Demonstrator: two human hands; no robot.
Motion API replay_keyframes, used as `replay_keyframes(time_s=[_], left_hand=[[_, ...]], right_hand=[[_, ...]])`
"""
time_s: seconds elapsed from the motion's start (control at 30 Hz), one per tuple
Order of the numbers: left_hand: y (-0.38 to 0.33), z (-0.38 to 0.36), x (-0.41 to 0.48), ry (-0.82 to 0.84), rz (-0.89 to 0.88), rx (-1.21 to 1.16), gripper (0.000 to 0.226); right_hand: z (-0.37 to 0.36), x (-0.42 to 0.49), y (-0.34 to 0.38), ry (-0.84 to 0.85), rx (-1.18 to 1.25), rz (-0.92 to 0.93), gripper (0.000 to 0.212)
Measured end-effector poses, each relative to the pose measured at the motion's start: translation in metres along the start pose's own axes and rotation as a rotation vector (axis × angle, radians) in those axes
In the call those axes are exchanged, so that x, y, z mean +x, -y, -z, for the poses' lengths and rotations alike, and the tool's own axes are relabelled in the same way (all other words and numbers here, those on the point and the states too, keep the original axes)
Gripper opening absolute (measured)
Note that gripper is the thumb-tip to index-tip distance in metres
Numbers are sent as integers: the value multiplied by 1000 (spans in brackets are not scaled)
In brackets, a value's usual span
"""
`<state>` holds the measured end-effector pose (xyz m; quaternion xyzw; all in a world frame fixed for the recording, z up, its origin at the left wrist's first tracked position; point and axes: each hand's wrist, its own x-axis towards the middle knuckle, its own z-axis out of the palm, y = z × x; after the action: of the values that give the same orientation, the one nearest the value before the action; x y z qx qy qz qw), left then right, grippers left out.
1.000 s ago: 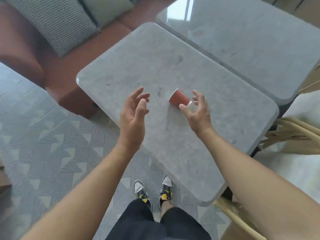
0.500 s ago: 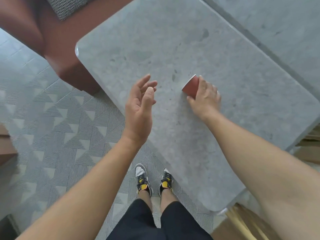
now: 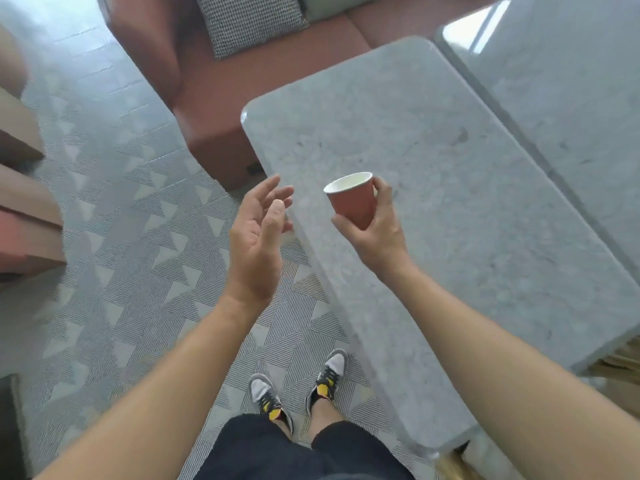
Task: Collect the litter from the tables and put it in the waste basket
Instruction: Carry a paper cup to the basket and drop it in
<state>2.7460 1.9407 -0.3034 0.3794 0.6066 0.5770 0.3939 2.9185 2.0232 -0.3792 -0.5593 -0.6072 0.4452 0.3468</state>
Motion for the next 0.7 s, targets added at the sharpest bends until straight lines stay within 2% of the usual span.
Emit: replay_keyframes(time_s=[0.23, 0.37, 0.53, 0.6, 0.7], left_hand=[[-37, 96, -41, -201, -79, -16, 43], [-49, 156, -77, -340, -113, -27, 49], [-59, 245, -155, -547, -158, 19, 44], [-63, 280, -194, -633, -169, 38, 37], [-68, 332, -258, -763, -195, 81, 39]], right_hand=[[-85, -46, 93, 231, 129, 130, 75], [-131, -80, 135, 350, 159, 183, 76], [-194, -147, 182, 542, 156, 234, 80], [-219, -182, 200, 605, 166, 265, 77], [-254, -239, 223, 676, 193, 293, 75]])
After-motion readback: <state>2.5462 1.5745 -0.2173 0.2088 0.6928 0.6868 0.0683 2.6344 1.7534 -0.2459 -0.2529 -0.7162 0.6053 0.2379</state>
